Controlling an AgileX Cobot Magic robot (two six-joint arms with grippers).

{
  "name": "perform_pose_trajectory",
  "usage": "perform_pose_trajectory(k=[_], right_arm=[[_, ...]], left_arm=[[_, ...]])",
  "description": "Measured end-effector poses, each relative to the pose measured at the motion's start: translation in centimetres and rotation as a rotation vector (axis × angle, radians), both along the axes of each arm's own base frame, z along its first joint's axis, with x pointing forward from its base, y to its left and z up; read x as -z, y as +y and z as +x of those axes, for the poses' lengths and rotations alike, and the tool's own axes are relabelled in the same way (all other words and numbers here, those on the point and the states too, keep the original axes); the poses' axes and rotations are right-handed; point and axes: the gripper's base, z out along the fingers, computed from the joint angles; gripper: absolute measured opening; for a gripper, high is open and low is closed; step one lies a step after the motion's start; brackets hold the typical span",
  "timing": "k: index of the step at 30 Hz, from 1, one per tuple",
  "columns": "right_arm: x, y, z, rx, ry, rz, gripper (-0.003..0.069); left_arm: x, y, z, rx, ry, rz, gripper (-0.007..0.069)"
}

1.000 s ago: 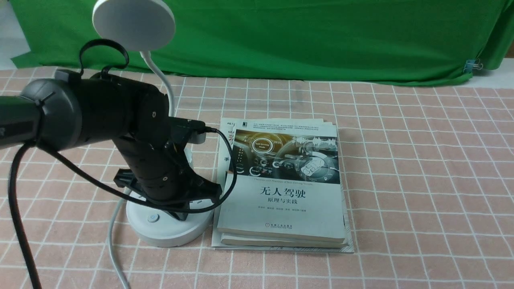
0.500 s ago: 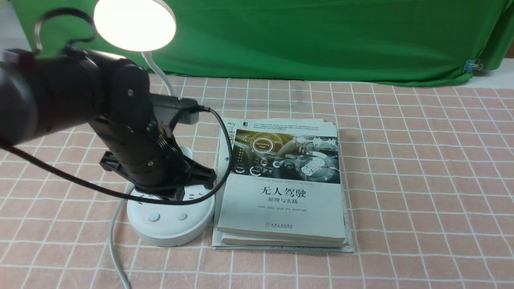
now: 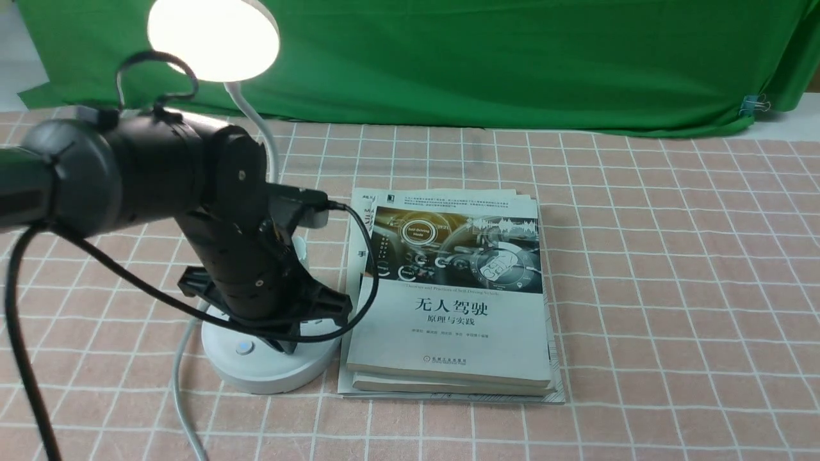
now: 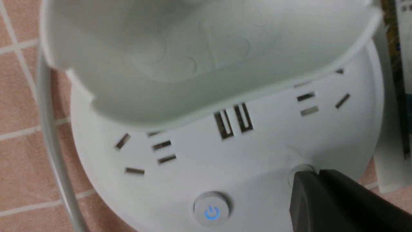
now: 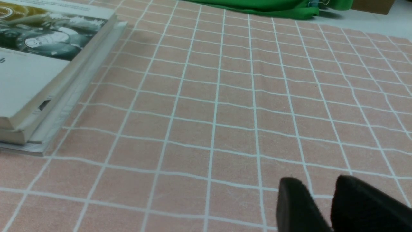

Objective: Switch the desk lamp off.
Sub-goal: Use the left arm to press the button switch on the lamp holder

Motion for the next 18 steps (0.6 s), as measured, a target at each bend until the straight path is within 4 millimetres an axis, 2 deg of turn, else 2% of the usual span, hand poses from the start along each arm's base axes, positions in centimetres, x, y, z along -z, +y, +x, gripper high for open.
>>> perform_pose_trajectory(k=[6,13,18], right_arm=[[0.0,0.0,0.0,0.0,0.0,0.0,0.024],[0.0,0.0,0.0,0.0,0.0,0.0,0.024],[0.0,0.0,0.0,0.0,0.0,0.0,0.024]], left_arm=[[0.21,-0.05,0.14,0.004,-0.005,-0.001,0.0004],[-0.44,0.0,0.01,0.005,-0.023,-0.007,0.0004],[0.4,-0.06,0.18,0.005,-0.001,0.002,0.0004]])
